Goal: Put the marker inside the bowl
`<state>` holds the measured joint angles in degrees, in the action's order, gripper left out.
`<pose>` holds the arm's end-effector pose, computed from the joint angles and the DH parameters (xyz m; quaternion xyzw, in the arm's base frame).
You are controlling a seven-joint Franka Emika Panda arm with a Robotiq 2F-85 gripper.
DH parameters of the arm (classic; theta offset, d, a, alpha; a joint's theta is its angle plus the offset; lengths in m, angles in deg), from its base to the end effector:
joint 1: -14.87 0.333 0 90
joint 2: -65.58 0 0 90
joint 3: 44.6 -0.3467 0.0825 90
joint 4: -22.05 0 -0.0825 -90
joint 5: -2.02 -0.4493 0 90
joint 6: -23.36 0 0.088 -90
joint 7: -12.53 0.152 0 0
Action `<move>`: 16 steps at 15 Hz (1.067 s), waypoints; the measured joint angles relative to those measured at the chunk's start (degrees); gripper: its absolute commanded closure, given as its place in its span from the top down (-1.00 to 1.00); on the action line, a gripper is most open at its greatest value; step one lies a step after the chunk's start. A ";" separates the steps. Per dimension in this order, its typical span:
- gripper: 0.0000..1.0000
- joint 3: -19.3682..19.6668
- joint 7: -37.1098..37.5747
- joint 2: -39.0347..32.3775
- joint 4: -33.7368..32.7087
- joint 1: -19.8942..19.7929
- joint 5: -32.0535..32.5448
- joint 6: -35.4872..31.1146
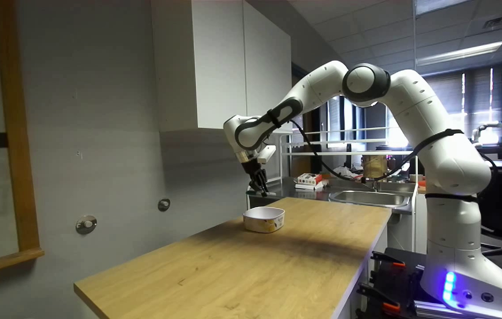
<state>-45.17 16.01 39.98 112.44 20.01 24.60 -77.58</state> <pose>0.7157 0.0197 0.3266 0.9712 0.0807 -0.1133 0.1932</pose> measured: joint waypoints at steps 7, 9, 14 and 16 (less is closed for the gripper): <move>-0.74 0.00 -0.41 -0.87 -2.33 0.02 -0.89 5.01; -0.74 0.00 -0.43 -1.17 -2.90 0.02 -0.89 5.62; 0.07 0.00 -0.78 -1.66 -3.51 0.02 -1.31 5.59; 0.38 -0.01 -2.37 -1.82 -3.70 -0.01 -1.51 4.35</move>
<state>-45.17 13.64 38.16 108.74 20.01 23.10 -73.23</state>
